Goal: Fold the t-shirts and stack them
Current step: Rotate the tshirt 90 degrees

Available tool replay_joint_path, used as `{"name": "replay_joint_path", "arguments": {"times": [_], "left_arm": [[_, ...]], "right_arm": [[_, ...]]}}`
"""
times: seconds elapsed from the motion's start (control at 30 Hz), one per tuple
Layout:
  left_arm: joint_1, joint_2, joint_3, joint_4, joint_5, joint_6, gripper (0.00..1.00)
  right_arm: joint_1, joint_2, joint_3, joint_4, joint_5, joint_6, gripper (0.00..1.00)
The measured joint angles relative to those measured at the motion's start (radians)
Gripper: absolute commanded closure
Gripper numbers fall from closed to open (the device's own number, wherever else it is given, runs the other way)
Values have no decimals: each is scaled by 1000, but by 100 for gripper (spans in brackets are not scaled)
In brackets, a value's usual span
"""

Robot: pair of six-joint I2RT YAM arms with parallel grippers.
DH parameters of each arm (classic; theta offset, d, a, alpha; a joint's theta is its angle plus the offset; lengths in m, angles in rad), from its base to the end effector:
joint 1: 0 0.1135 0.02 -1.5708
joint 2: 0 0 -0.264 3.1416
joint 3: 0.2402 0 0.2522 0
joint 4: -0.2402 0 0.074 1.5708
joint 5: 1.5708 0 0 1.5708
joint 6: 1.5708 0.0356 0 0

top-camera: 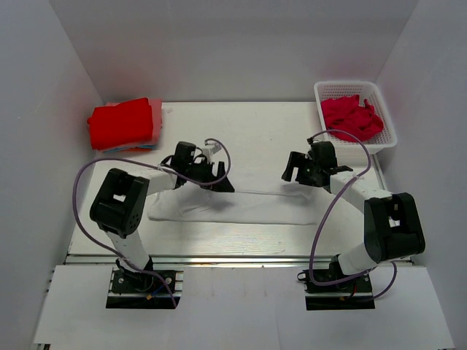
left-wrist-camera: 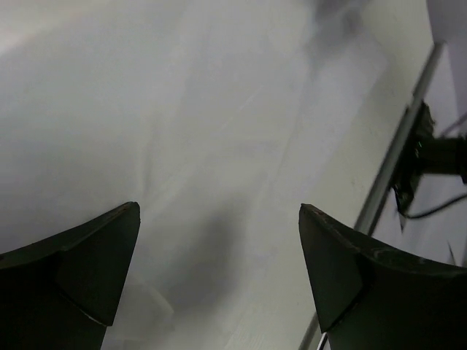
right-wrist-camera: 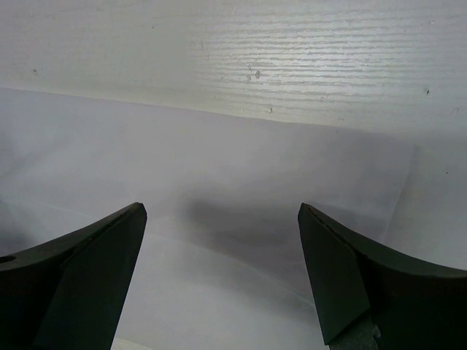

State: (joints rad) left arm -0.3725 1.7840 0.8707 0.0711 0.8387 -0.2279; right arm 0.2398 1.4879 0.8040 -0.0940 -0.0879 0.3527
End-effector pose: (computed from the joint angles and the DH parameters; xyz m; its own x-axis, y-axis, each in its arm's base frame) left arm 0.3053 -0.1477 0.1413 -0.8361 0.1646 -0.5232 0.5293 0.4923 -0.6910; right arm 0.2945 0.0752 0.1915 -0.7424 0.1727 -0.6473 -0.0435 0.9517 0.3039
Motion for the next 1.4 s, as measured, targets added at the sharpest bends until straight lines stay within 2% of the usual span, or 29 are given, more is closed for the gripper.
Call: {"name": "replay_joint_path", "arguments": {"times": [0.2,0.43,0.53,0.63,0.73,0.8,0.93,1.03,1.13,1.2,1.27,1.4], "left_arm": [[4,-154,106,-148,-271,0,0],[26,-313,26,-220,-553,-122,0],[42,-286,-19,-260,-671,-208,0],[68,-190,-24,-281,-750,-276,0],[92,-99,63,-260,-784,-314,0],[105,13,177,-263,-779,-318,0],[118,267,502,-245,-724,-285,0],[114,502,834,-246,-642,-255,0],[101,794,1278,-259,-528,-239,0],[89,979,1536,-196,-461,-250,0],[76,1035,1572,-86,-412,-291,0],[46,1075,1589,22,-392,-356,0]], "right_arm": [[0,11,29,26,10,27,10],[0,110,74,55,-3,41,10],[0,152,75,52,-15,49,10],[2,168,69,52,-24,57,10],[5,160,47,78,-40,59,10],[15,143,20,101,-48,56,10],[86,89,-37,93,-77,26,10],[167,43,-77,69,-125,-14,10],[269,25,-84,23,-197,-73,10],[340,32,-78,1,-257,-126,10],[420,68,-41,-20,-316,-189,10],[545,180,64,-36,-447,-322,10]]}}
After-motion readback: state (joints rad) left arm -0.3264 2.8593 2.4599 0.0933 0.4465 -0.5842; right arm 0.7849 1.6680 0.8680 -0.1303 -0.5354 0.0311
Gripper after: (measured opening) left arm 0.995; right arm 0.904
